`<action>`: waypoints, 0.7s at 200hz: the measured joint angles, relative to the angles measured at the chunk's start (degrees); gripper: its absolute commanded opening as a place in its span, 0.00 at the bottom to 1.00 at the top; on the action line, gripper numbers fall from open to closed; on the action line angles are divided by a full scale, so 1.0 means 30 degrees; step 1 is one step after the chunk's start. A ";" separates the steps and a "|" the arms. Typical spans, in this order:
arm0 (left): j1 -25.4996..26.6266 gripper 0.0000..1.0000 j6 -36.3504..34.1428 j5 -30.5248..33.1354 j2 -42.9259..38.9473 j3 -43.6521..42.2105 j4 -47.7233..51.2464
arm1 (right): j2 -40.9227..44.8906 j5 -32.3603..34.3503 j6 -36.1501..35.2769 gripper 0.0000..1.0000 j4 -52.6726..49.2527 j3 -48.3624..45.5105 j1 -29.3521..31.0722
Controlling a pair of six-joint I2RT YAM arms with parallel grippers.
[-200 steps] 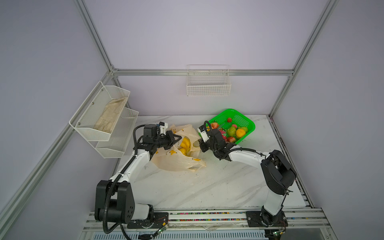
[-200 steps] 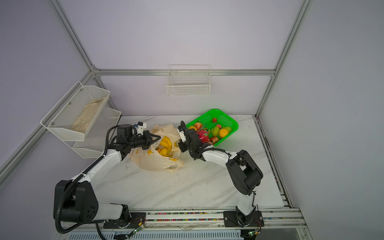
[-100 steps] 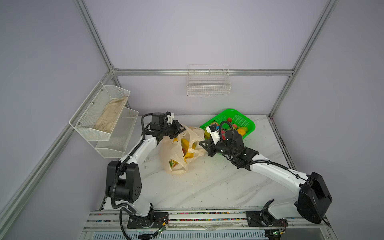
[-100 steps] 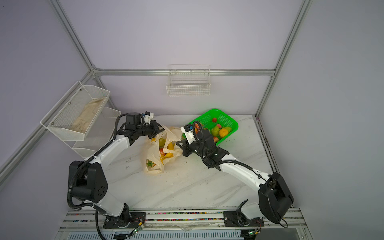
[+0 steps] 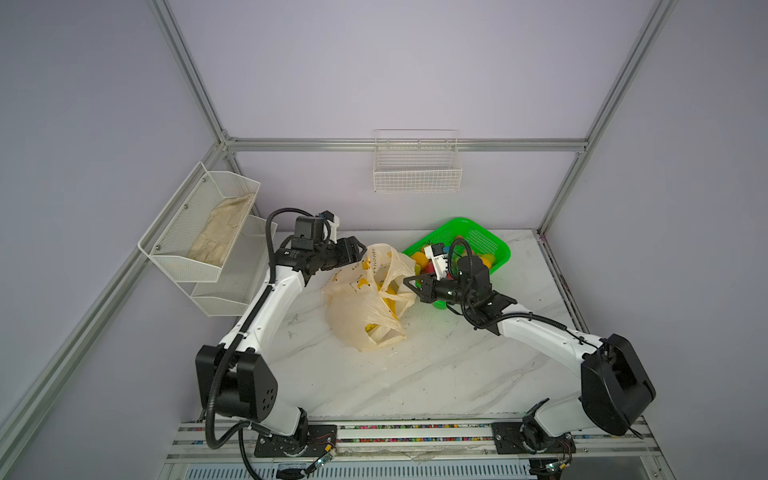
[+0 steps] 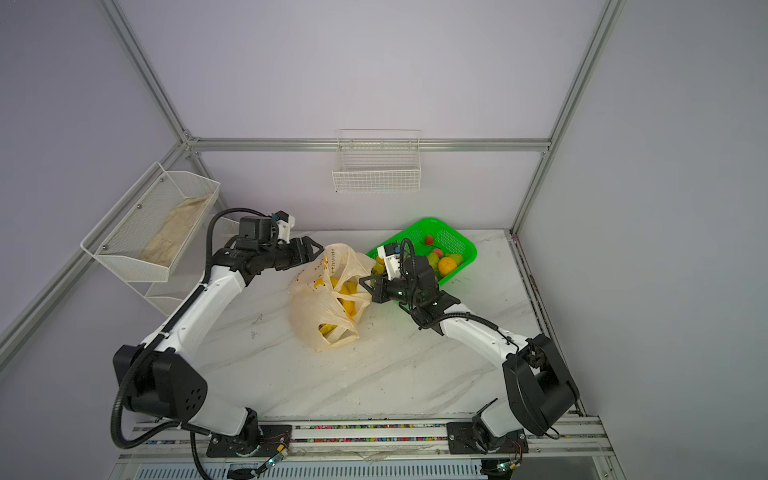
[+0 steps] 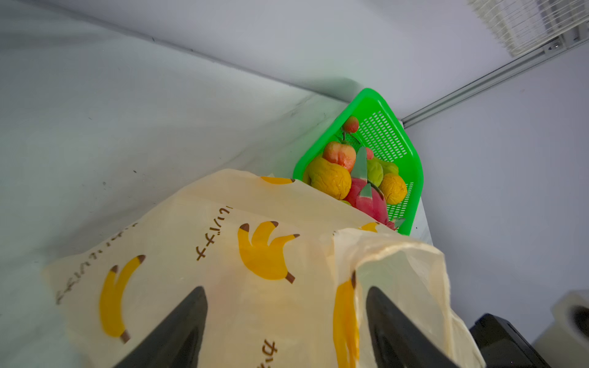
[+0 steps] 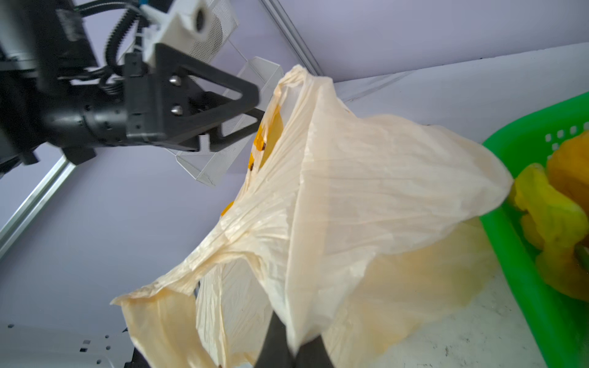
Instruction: Place the fake fruits into the plastic bag and tie a complex knot
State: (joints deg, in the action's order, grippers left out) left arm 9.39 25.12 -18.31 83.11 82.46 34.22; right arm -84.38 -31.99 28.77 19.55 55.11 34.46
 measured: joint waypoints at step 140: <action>1.3180 0.61 -1.4404 0.5931 -0.7198 -0.6309 0.1625 | -0.2557 -0.2659 0.1829 0.00 0.0670 0.1552 -0.1523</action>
State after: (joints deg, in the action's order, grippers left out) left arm 48.93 -18.09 -0.51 61.52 63.53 39.09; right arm -92.05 -39.97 34.26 21.56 59.77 29.89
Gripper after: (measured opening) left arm 0.617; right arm 0.051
